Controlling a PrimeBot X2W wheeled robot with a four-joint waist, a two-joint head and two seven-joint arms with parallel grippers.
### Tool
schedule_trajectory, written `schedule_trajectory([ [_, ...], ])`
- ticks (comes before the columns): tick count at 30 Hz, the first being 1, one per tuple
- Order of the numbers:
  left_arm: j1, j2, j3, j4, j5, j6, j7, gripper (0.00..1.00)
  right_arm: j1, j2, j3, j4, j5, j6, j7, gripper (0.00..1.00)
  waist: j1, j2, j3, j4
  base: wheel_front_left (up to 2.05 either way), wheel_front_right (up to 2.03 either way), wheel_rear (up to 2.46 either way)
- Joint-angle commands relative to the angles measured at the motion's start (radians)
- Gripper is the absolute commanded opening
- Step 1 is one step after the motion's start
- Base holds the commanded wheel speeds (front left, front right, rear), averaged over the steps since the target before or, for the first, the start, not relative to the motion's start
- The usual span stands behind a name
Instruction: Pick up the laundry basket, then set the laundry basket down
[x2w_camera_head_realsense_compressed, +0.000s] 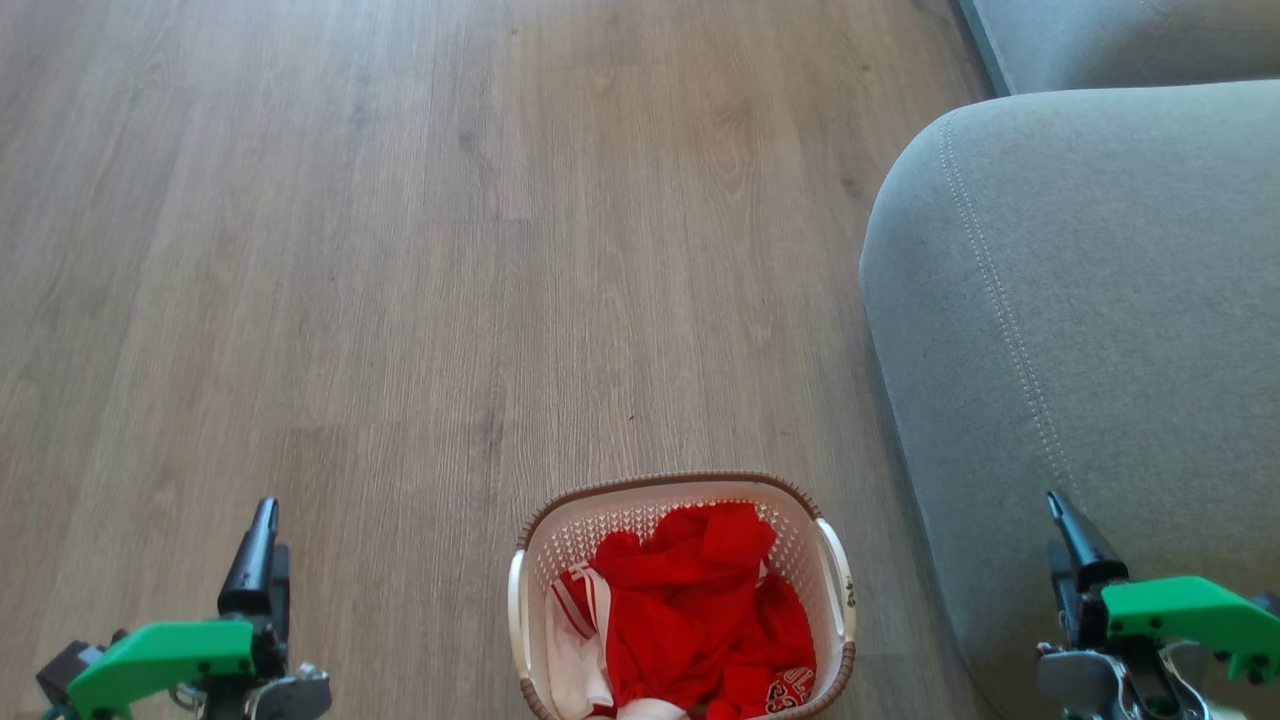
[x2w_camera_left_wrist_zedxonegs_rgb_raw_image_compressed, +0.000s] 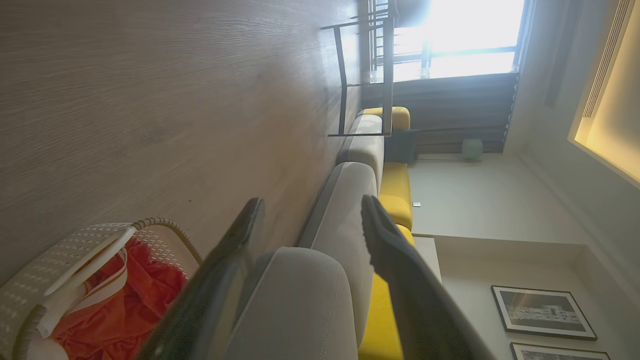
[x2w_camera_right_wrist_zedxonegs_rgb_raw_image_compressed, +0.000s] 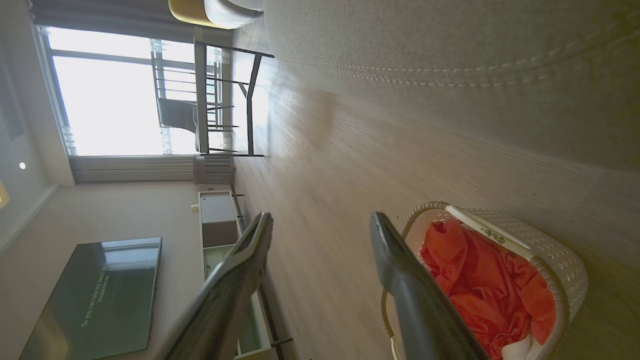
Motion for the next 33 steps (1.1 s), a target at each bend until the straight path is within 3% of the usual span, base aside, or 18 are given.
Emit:
schedule_trajectory([
  [1, -0.061, 0.009, 0.017, -0.044, 0.022, -0.003, -0.01, 1.0, -0.06, -0.005, 0.002, -0.041, -0.026, 0.002, -0.013, 1.0, 0.0, 0.0, 0.001, 0.0, 0.0, 0.0, 0.0],
  [15, -0.077, 0.01, 0.037, -0.113, 0.183, 0.001, -0.051, 1.0, -0.093, -0.007, 0.023, -0.096, -0.252, 0.002, -0.054, 1.0, 0.0, 0.0, 0.003, 0.006, 0.0, 0.0, 0.0],
  [33, -0.084, 0.012, -0.003, -0.26, 0.437, 0.091, -0.1, 1.0, -0.128, -0.009, 0.065, -0.176, -0.547, 0.003, -0.104, 1.0, 0.0, 0.0, 0.009, 0.016, 0.0, 0.0, 0.0],
])
